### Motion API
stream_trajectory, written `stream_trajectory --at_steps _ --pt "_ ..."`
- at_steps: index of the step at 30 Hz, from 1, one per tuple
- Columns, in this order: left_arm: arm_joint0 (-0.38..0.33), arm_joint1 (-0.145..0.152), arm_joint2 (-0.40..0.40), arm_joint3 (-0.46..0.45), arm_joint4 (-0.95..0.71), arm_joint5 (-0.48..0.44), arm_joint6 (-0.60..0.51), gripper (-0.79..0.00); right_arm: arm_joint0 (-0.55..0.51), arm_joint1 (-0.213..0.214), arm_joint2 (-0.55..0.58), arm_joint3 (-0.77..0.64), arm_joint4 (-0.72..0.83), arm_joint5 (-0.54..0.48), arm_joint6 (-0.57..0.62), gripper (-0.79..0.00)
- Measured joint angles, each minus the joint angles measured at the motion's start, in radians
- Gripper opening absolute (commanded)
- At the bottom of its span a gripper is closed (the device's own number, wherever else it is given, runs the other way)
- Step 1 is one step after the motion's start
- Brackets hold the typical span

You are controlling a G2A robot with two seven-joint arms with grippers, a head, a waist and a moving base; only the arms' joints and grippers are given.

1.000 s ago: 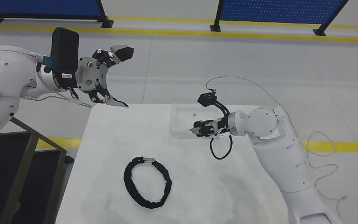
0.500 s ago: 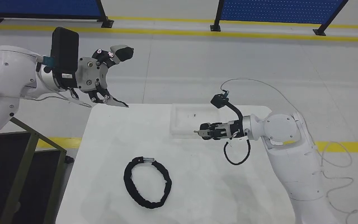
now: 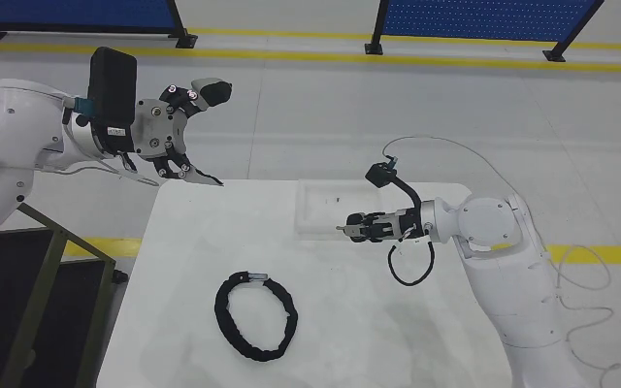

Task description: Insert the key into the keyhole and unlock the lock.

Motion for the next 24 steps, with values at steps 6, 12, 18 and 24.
stream_trajectory --at_steps 6,12,18,24 --pt "0.079 0.006 -0.011 0.003 -0.035 -0.006 -0.081 0.000 0.000 0.000 0.000 0.000 0.000 0.000 0.000 -0.785" --pt "0.173 0.010 -0.017 0.007 0.024 -0.005 -0.046 0.000 0.000 0.000 0.000 0.000 0.000 0.000 0.000 -0.785" --pt "0.277 0.009 -0.010 0.028 0.158 0.020 0.032 0.000 0.000 0.000 0.000 0.000 0.000 0.000 0.000 -0.785" --pt "0.365 -0.005 -0.007 0.086 0.233 0.075 0.086 0.000 0.000 0.000 0.000 0.000 0.000 0.000 0.000 -0.785"
